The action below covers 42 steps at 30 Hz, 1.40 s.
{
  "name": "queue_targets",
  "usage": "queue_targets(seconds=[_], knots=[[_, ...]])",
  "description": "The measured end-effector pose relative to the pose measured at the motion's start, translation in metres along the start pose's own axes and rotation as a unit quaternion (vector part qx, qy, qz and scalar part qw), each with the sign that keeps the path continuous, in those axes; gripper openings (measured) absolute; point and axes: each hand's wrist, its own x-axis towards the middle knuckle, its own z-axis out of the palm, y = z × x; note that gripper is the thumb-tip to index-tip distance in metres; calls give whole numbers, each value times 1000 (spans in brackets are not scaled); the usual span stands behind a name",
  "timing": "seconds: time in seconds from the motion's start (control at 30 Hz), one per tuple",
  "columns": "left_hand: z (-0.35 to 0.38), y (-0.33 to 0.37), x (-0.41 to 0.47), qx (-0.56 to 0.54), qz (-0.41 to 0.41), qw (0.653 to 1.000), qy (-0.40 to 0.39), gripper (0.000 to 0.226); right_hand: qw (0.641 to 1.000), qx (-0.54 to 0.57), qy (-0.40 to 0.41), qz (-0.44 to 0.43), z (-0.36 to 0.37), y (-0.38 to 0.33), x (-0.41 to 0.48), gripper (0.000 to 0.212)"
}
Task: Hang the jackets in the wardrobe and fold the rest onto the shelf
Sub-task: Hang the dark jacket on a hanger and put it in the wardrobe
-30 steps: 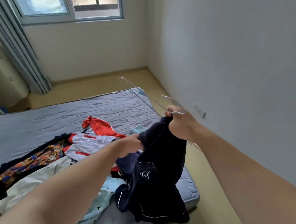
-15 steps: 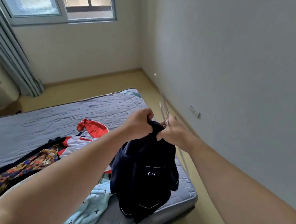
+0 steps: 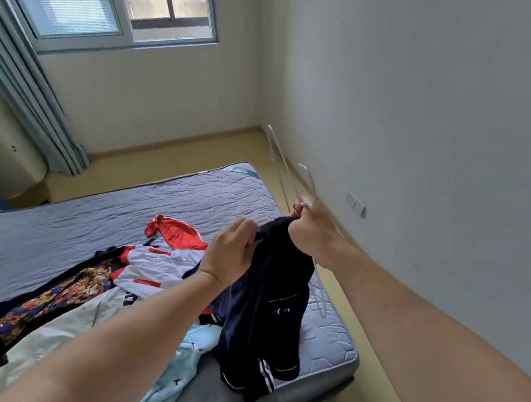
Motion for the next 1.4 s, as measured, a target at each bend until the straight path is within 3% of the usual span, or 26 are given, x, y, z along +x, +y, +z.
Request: queue_targets(seconds=[0.1, 0.27, 0.37, 0.47, 0.53, 0.7, 0.83, 1.07, 1.3, 1.4], knots=[[11, -7, -15, 44, 9, 999, 12, 36, 1000, -5, 8, -21, -7, -6, -1, 27], [13, -21, -24, 180, 31, 978, -96, 37, 1000, 15, -5, -13, -11, -6, -2, 27], [10, -29, -26, 214, -16, 961, -176, 49, 1000, 29, 8, -3, -15, -6, -3, 26], [5, -43, -37, 244, -118, 931, -246, 50, 996, 69, 48, 9, -30, -7, -3, 19], [-1, -52, -43, 223, -186, 929, -228, 45, 995, 70, 67, 10, -42, -6, -1, 25], [-16, -57, -31, 274, -175, 931, -165, 27, 997, 27, 71, 20, -54, 7, -3, 22], [-26, -53, -5, 135, -255, 950, -117, 33, 995, 5, 92, 36, -53, 20, 0, 27], [-56, -11, 68, 135, -147, 953, -227, 76, 993, -44, 80, 81, -54, 38, -1, 28], [-70, 33, 94, 105, -89, 971, -193, 75, 992, -13, 84, 95, -41, 38, 3, 31], [-70, 40, 95, 127, -52, 971, -195, 70, 990, 107, 66, 65, -38, 27, 5, 38]])
